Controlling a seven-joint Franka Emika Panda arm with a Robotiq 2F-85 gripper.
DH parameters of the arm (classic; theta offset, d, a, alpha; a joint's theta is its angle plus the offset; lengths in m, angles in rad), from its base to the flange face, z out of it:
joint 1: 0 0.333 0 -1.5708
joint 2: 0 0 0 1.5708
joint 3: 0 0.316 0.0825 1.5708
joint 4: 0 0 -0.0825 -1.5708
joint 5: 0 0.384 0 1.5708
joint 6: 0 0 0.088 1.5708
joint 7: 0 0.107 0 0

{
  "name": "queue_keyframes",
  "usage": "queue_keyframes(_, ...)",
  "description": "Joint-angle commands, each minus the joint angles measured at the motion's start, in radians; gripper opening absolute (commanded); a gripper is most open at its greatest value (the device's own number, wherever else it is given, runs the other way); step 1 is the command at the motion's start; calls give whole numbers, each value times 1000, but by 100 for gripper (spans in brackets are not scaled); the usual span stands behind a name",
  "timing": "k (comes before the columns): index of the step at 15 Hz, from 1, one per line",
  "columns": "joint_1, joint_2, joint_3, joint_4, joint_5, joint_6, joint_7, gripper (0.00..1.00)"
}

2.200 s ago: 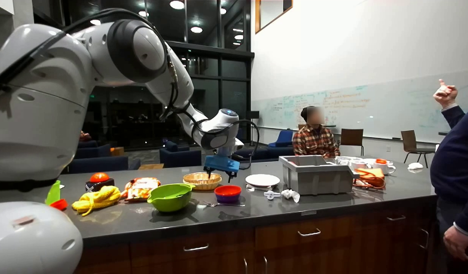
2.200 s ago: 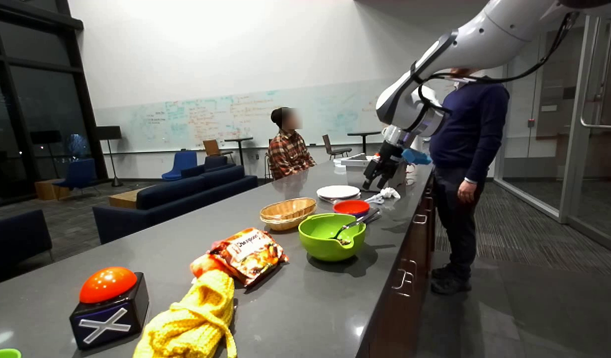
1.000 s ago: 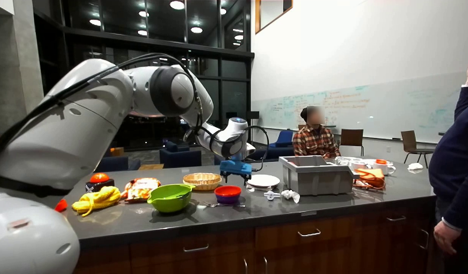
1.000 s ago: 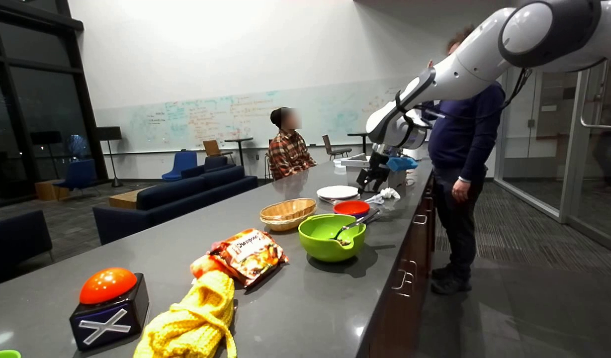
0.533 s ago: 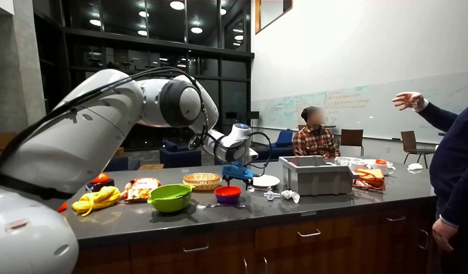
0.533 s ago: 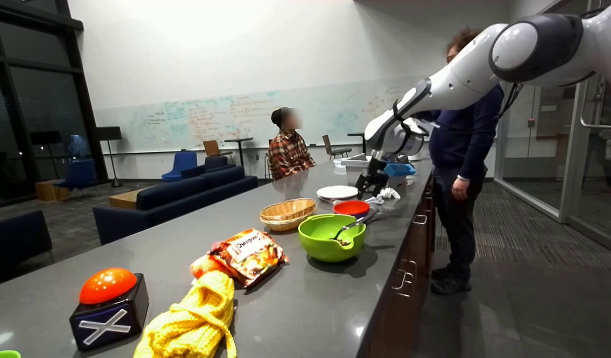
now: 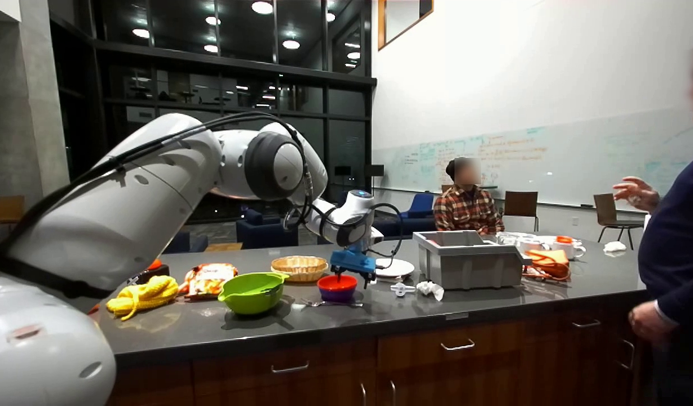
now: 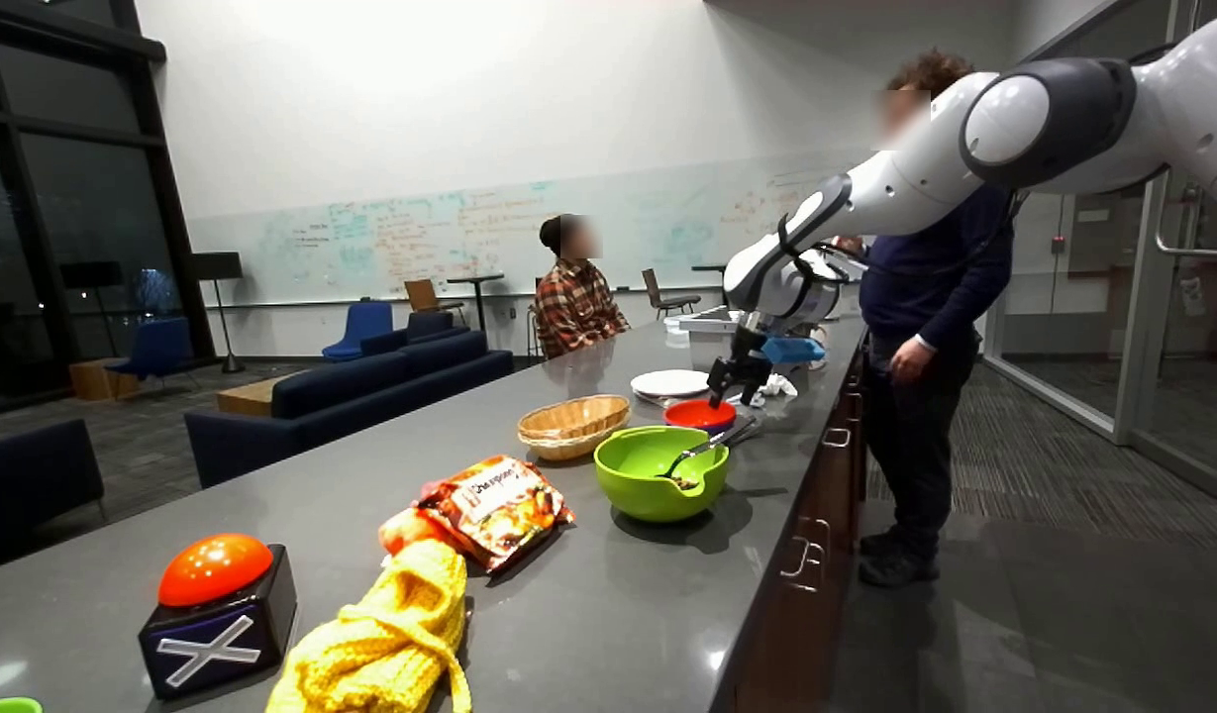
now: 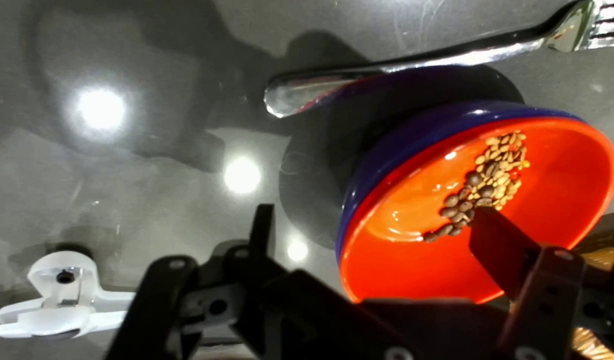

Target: Move the purple and red bowl slightly to the right

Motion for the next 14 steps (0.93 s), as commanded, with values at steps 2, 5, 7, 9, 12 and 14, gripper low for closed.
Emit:
queue_keyframes(2,-18,30,21,47,-38,-33,32,100)
queue_keyframes(5,-16,43,18,56,-40,-39,37,100)
queue_keyframes(7,-16,53,18,62,-40,-43,42,100)
queue_keyframes(9,-16,60,18,65,-39,-44,47,100)
queue_keyframes(12,-18,65,20,67,-38,-44,50,98)
queue_keyframes(14,-19,69,21,71,-38,-45,50,73)
